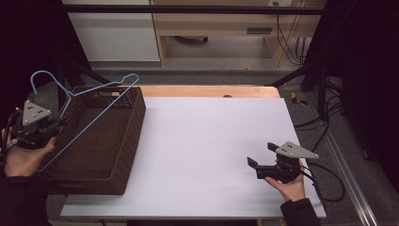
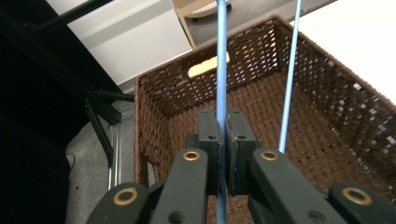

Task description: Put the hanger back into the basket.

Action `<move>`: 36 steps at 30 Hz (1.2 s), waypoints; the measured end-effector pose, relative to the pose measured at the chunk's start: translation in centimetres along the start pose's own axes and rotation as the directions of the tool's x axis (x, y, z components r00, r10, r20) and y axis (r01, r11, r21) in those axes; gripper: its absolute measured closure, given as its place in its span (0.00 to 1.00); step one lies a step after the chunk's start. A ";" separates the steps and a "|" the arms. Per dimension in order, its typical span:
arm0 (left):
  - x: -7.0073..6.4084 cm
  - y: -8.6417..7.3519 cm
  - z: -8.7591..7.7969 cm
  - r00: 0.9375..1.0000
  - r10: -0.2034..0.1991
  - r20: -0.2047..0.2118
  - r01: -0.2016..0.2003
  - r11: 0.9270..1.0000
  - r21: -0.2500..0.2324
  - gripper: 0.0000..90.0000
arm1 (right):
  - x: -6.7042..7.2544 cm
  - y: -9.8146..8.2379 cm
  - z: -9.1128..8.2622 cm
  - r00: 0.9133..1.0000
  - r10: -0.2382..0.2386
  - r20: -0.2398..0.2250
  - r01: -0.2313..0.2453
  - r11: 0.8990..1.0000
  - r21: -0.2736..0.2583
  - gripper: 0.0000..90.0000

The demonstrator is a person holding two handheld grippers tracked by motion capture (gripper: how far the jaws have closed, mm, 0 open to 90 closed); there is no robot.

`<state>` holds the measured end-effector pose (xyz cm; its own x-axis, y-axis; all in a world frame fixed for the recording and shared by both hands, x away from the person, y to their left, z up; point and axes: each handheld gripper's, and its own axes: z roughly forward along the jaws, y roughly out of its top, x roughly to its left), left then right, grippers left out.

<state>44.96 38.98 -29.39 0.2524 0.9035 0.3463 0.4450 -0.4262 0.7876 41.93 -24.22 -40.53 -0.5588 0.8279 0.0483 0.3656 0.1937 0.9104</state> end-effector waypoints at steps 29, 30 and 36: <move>-1.4 -4.5 4.6 0.999 0.031 0.038 -0.035 0.992 0.118 0.96 | 0.1 -0.2 0.4 1.000 -0.007 -0.002 0.007 1.000 0.020 0.08; -1.6 -4.6 4.8 0.999 0.028 0.041 -0.033 0.992 0.121 0.96 | 0.1 -0.2 0.4 1.000 -0.005 -0.001 0.005 1.000 0.021 0.08; -2.3 -5.0 5.8 0.997 0.031 0.074 -0.042 0.987 0.156 0.96 | 0.1 -0.2 0.4 1.000 -0.006 -0.003 0.006 1.000 0.022 0.08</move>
<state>47.16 38.75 -37.06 0.3285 0.8843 0.3317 0.5624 -0.4653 0.6836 42.07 -23.94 -40.84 -0.5631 0.8252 0.0440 0.3787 0.2103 0.9013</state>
